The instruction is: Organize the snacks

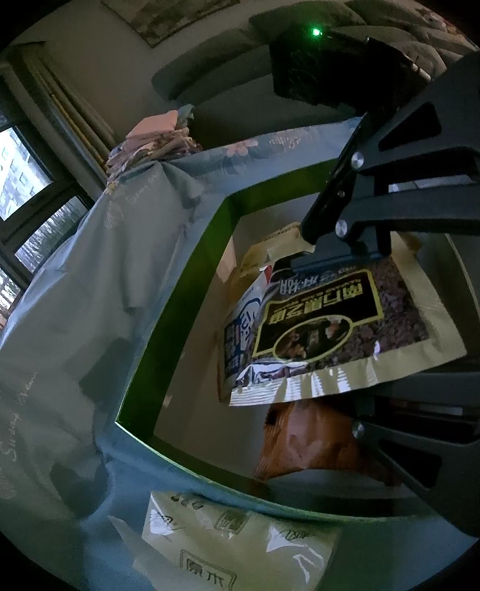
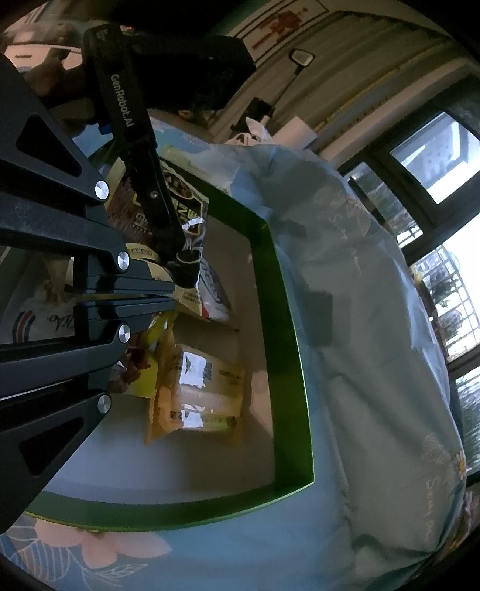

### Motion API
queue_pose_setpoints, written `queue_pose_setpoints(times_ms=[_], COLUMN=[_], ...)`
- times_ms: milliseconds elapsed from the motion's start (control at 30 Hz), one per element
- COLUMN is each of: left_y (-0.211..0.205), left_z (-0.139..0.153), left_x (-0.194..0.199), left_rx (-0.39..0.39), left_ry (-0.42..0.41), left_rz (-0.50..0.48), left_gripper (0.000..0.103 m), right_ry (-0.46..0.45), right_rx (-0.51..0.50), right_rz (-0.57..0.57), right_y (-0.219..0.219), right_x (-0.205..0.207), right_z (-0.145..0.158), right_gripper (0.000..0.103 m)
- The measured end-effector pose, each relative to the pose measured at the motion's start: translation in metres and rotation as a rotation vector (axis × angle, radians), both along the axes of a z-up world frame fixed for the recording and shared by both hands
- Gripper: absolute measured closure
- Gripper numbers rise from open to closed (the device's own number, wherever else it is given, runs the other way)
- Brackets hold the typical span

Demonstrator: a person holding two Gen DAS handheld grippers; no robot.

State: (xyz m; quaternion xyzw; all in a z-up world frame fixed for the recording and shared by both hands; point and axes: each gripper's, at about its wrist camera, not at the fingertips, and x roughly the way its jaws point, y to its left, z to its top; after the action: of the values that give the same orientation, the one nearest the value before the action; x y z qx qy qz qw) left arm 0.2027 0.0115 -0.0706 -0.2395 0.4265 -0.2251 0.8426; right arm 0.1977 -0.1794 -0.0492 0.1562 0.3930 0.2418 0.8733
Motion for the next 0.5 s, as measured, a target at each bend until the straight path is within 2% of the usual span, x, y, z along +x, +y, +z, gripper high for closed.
queue_pose_setpoints(times_ms=[33, 67, 100, 133, 167, 200, 267, 433, 500], left_y=[-0.001, -0.004, -0.007, -0.009, -0.011, -0.013, -0.015, -0.014, -0.015], left_z=[0.001, 0.003, 0.006, 0.008, 0.010, 0.015, 0.021, 0.048, 0.064], left_x=[-0.001, -0.002, -0.003, -0.005, -0.006, -0.010, -0.016, -0.041, -0.059], left_rx=[0.018, 0.045, 0.082, 0.097, 0.094, 0.122, 0.169, 0.268, 0.341], left_ry=[-0.006, -0.013, -0.021, -0.032, -0.037, -0.049, -0.077, -0.141, -0.185], left_rz=[0.001, 0.002, 0.009, 0.007, 0.001, 0.015, 0.033, 0.090, 0.132], left_gripper=[0.074, 0.069, 0.053, 0.047, 0.036, 0.026, 0.022, 0.017, 0.006], right_ry=[0.000, -0.002, -0.005, -0.009, -0.014, -0.016, -0.031, -0.083, -0.095], right_rx=[-0.009, -0.025, -0.074, -0.103, -0.131, -0.156, -0.169, -0.193, -0.220], right_rz=[0.001, 0.000, -0.017, -0.030, -0.046, -0.061, -0.086, -0.118, -0.135], right_y=[0.000, 0.001, 0.002, 0.002, 0.002, 0.000, -0.006, -0.020, -0.024], right_x=[0.000, -0.001, -0.003, -0.004, -0.006, -0.008, -0.016, -0.046, -0.060], right_z=[0.000, 0.001, 0.003, 0.004, 0.006, 0.008, 0.014, 0.036, 0.044], right_gripper=[0.100, 0.100, 0.098, 0.095, 0.083, 0.066, 0.048, 0.043, 0.038])
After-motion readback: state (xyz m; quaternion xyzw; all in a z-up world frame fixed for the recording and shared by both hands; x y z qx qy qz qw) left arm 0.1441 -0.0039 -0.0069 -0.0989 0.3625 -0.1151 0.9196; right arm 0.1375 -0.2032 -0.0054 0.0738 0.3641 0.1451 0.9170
